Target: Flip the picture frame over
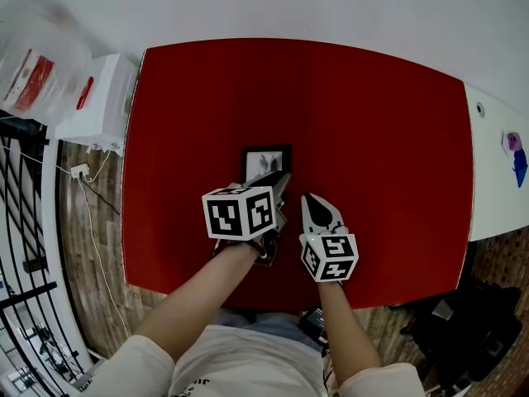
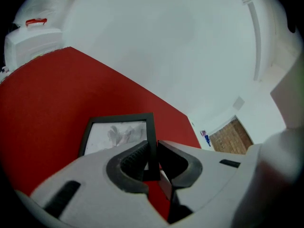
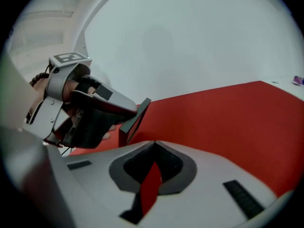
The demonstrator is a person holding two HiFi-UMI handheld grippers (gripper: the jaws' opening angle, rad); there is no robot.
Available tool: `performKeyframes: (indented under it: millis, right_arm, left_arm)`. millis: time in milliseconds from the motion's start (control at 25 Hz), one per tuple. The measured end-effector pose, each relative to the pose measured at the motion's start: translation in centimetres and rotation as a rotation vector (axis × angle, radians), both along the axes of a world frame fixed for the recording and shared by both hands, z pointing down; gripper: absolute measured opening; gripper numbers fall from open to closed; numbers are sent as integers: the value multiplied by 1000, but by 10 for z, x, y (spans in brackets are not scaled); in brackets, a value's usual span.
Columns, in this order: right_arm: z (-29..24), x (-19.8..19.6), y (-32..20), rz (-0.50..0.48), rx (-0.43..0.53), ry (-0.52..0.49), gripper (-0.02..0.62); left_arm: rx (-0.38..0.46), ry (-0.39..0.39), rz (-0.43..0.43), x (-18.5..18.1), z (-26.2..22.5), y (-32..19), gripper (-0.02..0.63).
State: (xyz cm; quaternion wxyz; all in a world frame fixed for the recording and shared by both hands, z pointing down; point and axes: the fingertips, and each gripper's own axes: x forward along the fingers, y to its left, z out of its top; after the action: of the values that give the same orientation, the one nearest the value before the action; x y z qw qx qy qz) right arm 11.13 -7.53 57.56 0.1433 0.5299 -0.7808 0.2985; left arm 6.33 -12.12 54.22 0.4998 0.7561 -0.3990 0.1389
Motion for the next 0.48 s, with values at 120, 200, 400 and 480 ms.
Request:
performKeyframes:
  millis: [120,200,400,480]
  right_arm:
    - [-4,-8,-7,-53,19,-13,3]
    - [-5,-11,-9,-75,21,-15,3]
    - [-8,-21,-13,-120,21,-17,3]
    - [-9,-27,-11,-155,23,-20,3]
  left_arm:
    - [-49,123,-16,-3,-7,0,72]
    - [-79,204,-21,-5,-10,-1,72]
    - [-123,364,-9,-18,-17,-1,71]
    - [-131,421,8,-23,-20,1,71]
